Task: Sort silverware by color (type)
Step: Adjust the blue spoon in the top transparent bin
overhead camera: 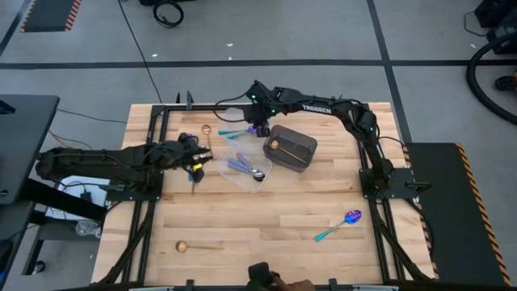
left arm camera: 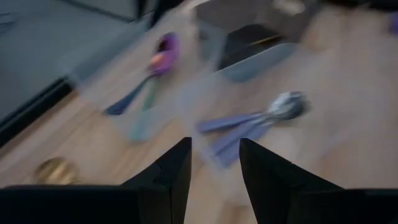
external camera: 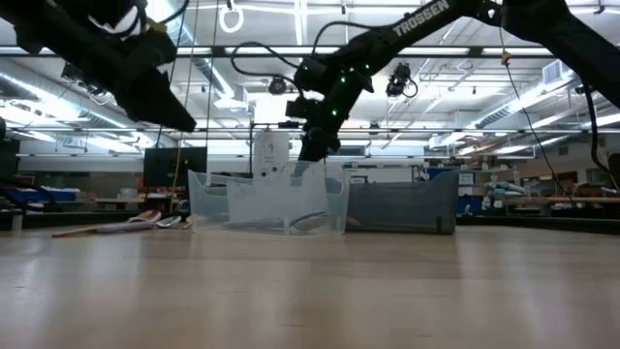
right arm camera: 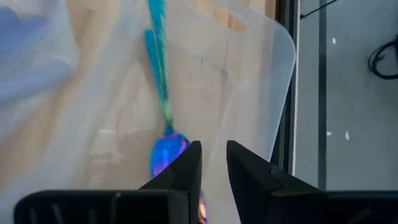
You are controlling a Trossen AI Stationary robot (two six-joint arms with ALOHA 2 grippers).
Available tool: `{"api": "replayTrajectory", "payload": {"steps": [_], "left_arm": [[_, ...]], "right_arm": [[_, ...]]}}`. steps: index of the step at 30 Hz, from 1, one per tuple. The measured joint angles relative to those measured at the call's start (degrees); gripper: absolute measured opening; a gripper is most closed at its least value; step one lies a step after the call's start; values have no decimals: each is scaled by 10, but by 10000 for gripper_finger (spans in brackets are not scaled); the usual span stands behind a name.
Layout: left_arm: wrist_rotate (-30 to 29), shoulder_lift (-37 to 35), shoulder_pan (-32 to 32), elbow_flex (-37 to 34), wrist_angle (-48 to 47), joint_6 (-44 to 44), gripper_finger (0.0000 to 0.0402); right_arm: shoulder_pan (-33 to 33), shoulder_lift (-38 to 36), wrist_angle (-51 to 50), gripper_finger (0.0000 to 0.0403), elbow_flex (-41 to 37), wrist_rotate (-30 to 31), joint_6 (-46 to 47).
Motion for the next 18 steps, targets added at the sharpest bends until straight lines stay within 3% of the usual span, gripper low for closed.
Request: {"api": "replayTrajectory", "payload": {"steps": [18], "left_arm": [[86, 123, 167, 0, 108, 142, 142]], "right_arm": [[113, -2, -175, 83, 95, 40, 217]]}}
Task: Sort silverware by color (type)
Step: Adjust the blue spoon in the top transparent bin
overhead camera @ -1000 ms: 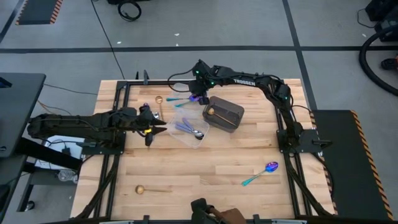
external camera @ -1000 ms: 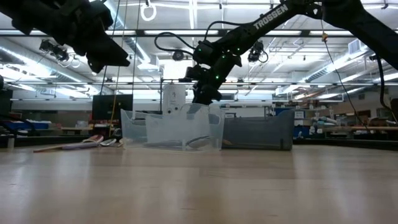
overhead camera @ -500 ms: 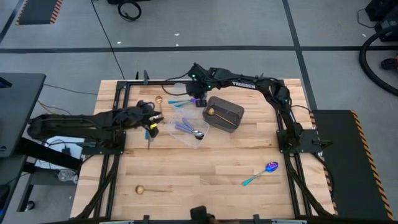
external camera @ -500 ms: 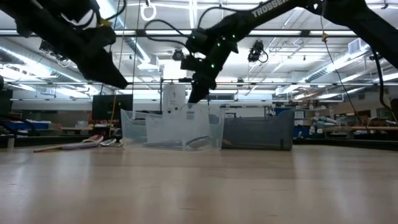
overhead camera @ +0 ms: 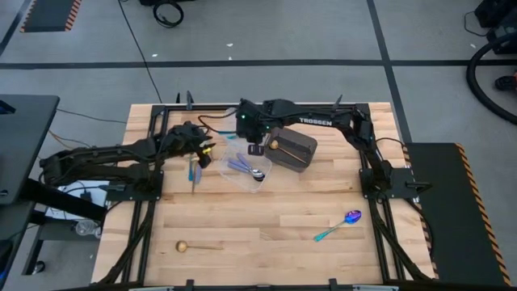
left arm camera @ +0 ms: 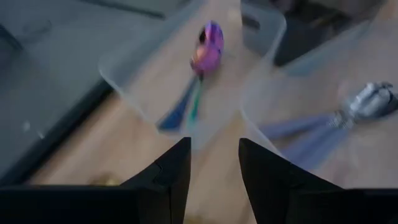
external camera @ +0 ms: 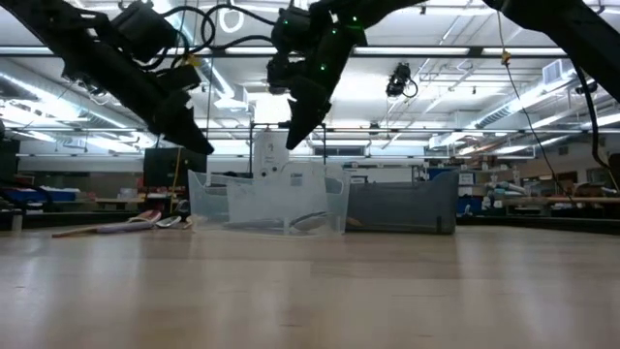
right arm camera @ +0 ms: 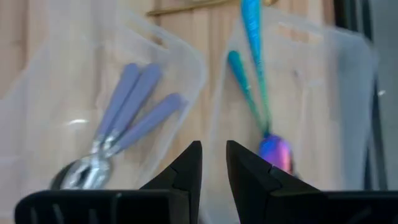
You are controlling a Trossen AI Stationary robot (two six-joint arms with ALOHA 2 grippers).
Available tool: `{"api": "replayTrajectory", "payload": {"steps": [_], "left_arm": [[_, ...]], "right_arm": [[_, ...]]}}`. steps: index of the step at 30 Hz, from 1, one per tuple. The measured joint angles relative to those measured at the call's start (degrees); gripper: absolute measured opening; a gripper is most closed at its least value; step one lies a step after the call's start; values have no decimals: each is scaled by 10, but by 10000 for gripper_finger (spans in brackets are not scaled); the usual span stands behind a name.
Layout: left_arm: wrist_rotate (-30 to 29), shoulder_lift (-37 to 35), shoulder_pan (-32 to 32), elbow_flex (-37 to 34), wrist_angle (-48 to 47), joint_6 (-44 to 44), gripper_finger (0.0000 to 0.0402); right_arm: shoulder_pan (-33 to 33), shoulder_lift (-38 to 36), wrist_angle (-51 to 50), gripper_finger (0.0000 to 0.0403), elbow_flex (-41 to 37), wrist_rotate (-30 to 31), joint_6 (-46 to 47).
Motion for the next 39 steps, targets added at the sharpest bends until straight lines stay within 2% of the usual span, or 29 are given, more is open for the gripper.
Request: {"api": "replayTrajectory", "payload": {"steps": [13, 20, 28, 39], "left_arm": [[17, 89, 54, 0, 132, 105, 142], [32, 128, 71, 14, 190, 121, 142], [41, 174, 68, 73, 158, 91, 142], [41, 273, 59, 180, 74, 94, 142]], "right_arm": [[61, -36, -49, 83, 6, 10, 143], [120, -53, -60, 83, 6, 79, 167], [188, -55, -89, 83, 2, 107, 201], [263, -56, -48, 83, -102, 117, 261]]}}
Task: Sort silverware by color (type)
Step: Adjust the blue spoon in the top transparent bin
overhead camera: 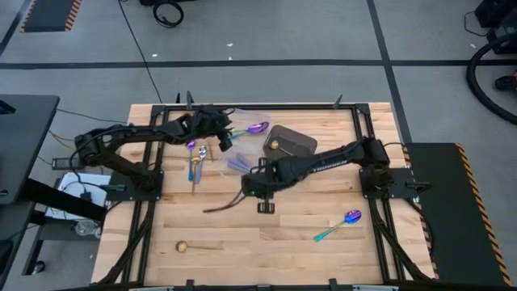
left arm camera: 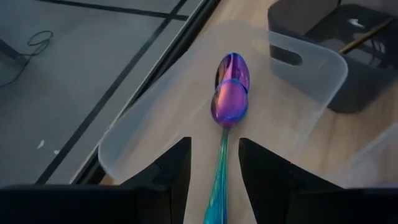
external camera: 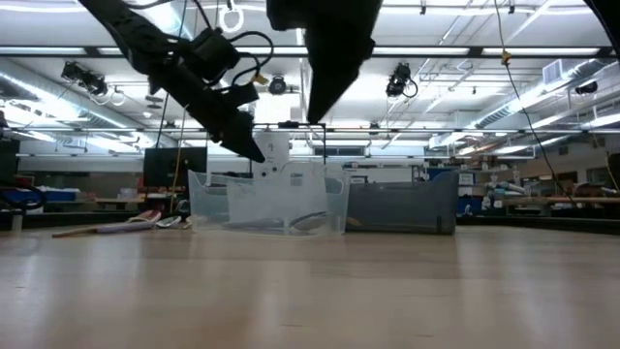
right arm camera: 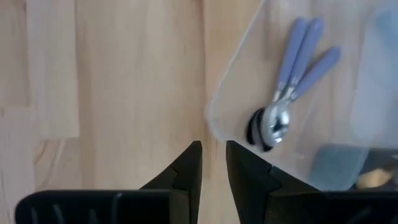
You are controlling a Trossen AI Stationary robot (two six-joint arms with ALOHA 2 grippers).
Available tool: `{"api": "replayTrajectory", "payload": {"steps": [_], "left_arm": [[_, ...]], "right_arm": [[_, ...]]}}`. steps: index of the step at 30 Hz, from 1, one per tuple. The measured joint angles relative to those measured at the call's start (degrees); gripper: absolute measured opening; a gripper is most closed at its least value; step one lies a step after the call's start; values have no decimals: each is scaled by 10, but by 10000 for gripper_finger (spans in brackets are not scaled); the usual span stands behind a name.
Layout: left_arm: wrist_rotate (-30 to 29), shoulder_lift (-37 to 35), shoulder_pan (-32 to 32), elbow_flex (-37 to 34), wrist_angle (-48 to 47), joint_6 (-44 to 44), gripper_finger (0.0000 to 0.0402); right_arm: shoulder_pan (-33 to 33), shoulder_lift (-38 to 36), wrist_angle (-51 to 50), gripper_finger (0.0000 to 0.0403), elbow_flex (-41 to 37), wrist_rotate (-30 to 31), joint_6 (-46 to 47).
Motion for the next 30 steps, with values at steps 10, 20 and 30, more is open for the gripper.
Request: {"api": "replayTrajectory", "payload": {"steps": [10, 20, 30], "left_arm": [[38, 52, 3, 77, -75, 17, 142], [59, 121, 25, 167, -205, 51, 142], [108, 142, 52, 178, -215, 62, 142]], "right_arm": [[55, 0, 87, 83, -119, 54, 60], [93, 1, 155, 83, -204, 62, 98], [128, -28, 195, 83, -246, 147, 104]]}}
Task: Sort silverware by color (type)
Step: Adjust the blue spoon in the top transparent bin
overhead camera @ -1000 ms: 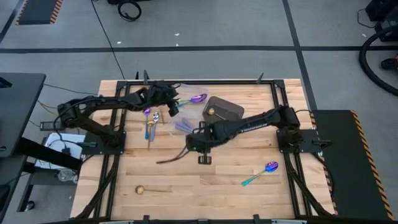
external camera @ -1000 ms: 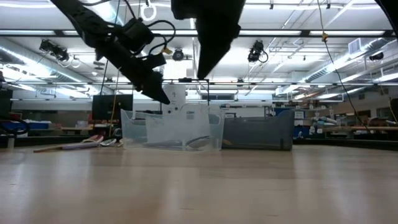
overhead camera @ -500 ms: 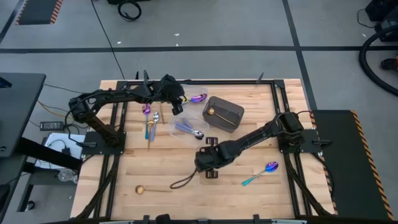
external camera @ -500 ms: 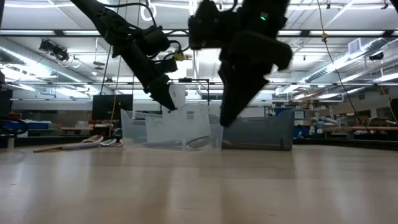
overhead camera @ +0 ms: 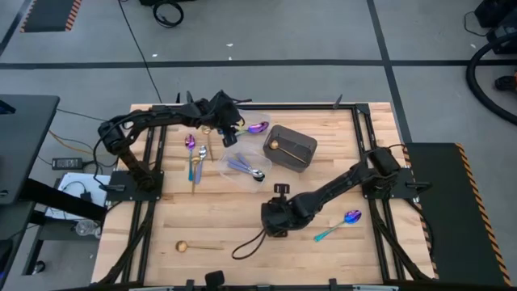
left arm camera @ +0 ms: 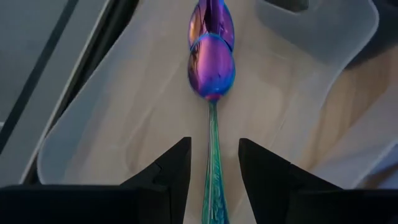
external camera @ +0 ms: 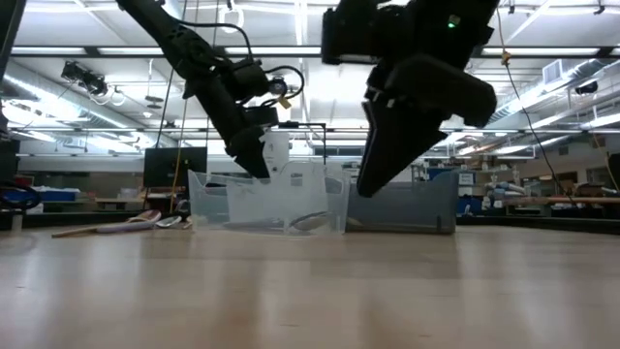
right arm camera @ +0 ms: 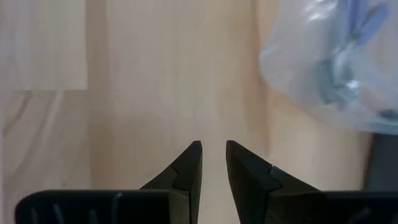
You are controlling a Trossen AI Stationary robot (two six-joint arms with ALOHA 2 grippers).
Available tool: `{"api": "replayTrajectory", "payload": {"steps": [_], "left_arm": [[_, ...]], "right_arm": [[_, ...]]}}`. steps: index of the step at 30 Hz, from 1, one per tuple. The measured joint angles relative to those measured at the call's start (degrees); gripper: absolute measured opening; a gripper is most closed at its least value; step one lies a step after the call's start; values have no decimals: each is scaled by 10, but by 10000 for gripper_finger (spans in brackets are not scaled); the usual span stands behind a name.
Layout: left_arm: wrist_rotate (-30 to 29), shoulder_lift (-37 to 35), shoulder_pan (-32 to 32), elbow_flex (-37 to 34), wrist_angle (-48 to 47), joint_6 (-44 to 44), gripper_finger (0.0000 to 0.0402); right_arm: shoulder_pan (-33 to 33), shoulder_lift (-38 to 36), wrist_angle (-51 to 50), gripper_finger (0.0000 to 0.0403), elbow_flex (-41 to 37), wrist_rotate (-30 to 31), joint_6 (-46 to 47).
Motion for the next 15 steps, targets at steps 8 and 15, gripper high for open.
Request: {"api": "replayTrajectory", "payload": {"steps": [8, 15], "left_arm": [[26, 21, 8, -1, -2, 16, 142], [26, 25, 7, 0, 14, 16, 142]], "right_arm": [[2, -111, 173, 83, -144, 18, -22], [2, -202, 342, 83, -277, 15, -36]]}}
